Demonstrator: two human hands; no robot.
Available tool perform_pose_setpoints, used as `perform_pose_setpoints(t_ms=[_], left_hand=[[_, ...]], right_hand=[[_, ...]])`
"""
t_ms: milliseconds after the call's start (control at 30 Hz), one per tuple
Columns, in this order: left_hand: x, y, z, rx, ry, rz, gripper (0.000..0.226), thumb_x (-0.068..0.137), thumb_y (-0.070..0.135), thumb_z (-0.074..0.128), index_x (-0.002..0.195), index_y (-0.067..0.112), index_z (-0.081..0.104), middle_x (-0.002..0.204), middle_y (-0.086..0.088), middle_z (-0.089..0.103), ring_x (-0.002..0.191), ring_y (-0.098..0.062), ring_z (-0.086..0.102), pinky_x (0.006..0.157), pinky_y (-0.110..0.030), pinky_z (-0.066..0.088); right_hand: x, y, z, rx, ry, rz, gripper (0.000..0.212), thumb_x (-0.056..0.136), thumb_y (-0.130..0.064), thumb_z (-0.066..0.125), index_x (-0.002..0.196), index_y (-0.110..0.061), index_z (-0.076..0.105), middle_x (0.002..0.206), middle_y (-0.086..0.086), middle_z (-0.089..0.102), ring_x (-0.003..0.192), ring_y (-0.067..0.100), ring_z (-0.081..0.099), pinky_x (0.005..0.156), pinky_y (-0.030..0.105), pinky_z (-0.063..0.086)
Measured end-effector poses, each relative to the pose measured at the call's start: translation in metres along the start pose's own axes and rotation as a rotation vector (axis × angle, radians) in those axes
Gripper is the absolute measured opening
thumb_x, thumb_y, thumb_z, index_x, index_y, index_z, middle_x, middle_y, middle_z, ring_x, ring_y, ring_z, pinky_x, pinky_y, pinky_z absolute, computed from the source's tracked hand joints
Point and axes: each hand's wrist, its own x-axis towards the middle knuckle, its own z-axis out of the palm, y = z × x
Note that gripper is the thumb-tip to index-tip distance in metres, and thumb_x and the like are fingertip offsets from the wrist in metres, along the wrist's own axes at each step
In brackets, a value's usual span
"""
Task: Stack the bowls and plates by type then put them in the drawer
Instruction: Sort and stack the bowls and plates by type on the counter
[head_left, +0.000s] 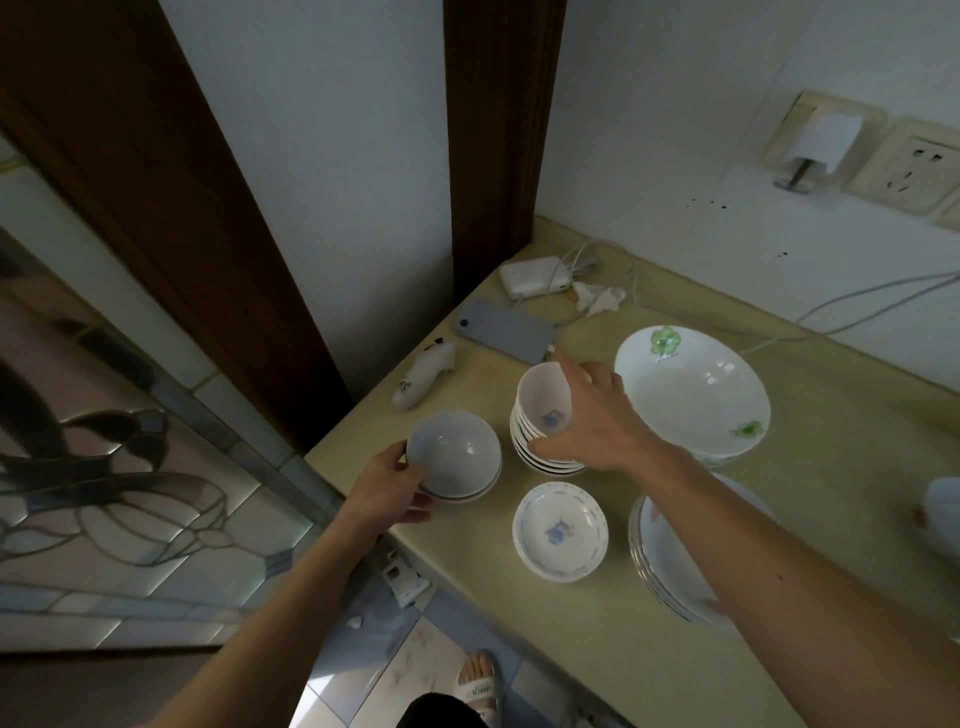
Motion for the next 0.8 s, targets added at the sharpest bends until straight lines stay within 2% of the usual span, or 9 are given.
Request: perform_pose_setpoints(t_ms=[100, 200, 300, 467, 700, 733, 800], left_hand=[[0.000, 0.001, 0.000, 0.048, 0.007, 0.031, 0.047, 0.102, 0.015, 0.051, 0.149, 0.016, 0.043, 0.100, -0.008, 0.067, 0.083, -0.029, 0.073, 0.072, -0.040, 0.063], [-0.002, 0.002, 0.000, 0.085, 0.017, 0.052, 0.048, 0.102, 0.019, 0.053, 0.149, 0.017, 0.043, 0.097, -0.004, 0.067, 0.080, -0.023, 0.073, 0.066, -0.034, 0.062], [-0.002, 0.002, -0.001, 0.089, 0.018, 0.057, 0.046, 0.102, 0.020, 0.053, 0.147, 0.017, 0.045, 0.096, -0.002, 0.067, 0.081, -0.023, 0.073, 0.066, -0.034, 0.063], [0.000, 0.003, -0.002, 0.065, 0.028, 0.035, 0.043, 0.102, 0.017, 0.052, 0.144, 0.015, 0.047, 0.095, 0.000, 0.066, 0.080, -0.021, 0.071, 0.061, -0.030, 0.061], [0.003, 0.004, -0.003, 0.023, 0.024, 0.019, 0.037, 0.102, 0.017, 0.052, 0.139, 0.013, 0.052, 0.099, -0.006, 0.066, 0.082, -0.025, 0.071, 0.073, -0.039, 0.063], [0.003, 0.004, -0.004, 0.020, 0.023, 0.020, 0.037, 0.102, 0.018, 0.052, 0.138, 0.013, 0.052, 0.100, -0.006, 0.066, 0.083, -0.026, 0.071, 0.076, -0.041, 0.063], [0.004, 0.005, -0.005, 0.019, 0.022, 0.033, 0.036, 0.102, 0.019, 0.053, 0.138, 0.015, 0.054, 0.103, -0.004, 0.066, 0.085, -0.026, 0.071, 0.076, -0.041, 0.063]], right_hand=[[0.004, -0.004, -0.004, -0.059, -0.054, 0.008, 0.123, 0.063, -0.053, 0.081, 0.158, -0.032, 0.006, 0.155, 0.012, 0.024, 0.143, 0.037, 0.023, 0.114, 0.050, 0.030], [0.006, -0.009, -0.007, -0.073, -0.078, 0.039, 0.120, 0.058, -0.054, 0.074, 0.156, -0.034, 0.010, 0.151, 0.015, 0.026, 0.141, 0.039, 0.023, 0.112, 0.050, 0.029], [0.005, -0.009, -0.006, -0.050, -0.062, 0.061, 0.116, 0.054, -0.055, 0.071, 0.153, -0.038, 0.014, 0.147, 0.014, 0.028, 0.136, 0.038, 0.026, 0.108, 0.050, 0.031], [0.008, -0.004, -0.007, 0.066, -0.011, 0.112, 0.110, 0.059, -0.050, 0.075, 0.152, -0.040, 0.017, 0.143, 0.013, 0.032, 0.130, 0.038, 0.032, 0.102, 0.049, 0.036], [0.013, -0.004, -0.026, 0.242, 0.053, 0.127, 0.111, 0.068, -0.045, 0.084, 0.154, -0.038, 0.014, 0.146, 0.010, 0.027, 0.135, 0.036, 0.029, 0.097, 0.045, 0.037], [0.013, -0.004, -0.031, 0.296, 0.064, 0.129, 0.112, 0.068, -0.045, 0.085, 0.155, -0.039, 0.015, 0.148, 0.009, 0.027, 0.137, 0.036, 0.029, 0.100, 0.045, 0.038], [0.011, -0.008, -0.041, 0.406, 0.066, 0.122, 0.114, 0.068, -0.046, 0.087, 0.156, -0.040, 0.015, 0.153, 0.008, 0.027, 0.140, 0.037, 0.033, 0.110, 0.054, 0.039]])
